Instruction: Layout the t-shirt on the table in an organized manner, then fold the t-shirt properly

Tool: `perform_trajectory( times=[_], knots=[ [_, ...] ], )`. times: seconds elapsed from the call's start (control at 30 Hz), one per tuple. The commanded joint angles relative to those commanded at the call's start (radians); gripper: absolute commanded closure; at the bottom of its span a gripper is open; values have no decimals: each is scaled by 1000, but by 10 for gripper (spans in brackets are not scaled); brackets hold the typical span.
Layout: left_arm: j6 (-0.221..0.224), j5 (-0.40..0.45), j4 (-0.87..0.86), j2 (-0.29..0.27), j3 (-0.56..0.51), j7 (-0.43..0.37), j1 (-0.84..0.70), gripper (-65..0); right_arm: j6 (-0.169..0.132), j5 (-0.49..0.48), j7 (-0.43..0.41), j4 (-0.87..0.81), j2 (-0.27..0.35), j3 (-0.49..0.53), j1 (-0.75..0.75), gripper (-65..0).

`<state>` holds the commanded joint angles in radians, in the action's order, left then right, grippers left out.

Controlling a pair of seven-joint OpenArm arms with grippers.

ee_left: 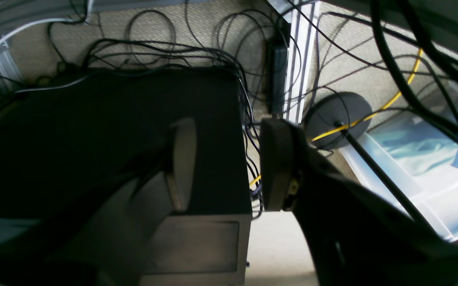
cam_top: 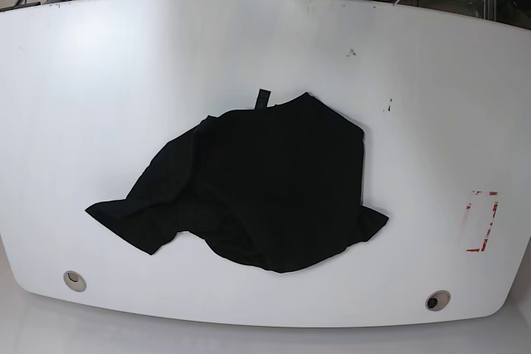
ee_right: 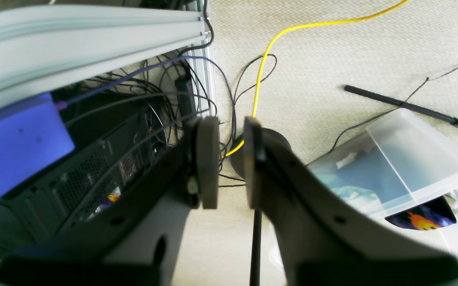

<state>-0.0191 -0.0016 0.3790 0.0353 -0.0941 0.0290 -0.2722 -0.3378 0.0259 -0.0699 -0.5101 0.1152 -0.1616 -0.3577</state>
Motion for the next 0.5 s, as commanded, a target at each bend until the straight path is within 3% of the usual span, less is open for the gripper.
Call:
perform_trajectory(
  times=[0.5],
  knots=[
    [8, 4, -35, -5, -6, -23, -7, -257, -17, -1, 8, 51, 8, 23, 32, -106]
  ],
)
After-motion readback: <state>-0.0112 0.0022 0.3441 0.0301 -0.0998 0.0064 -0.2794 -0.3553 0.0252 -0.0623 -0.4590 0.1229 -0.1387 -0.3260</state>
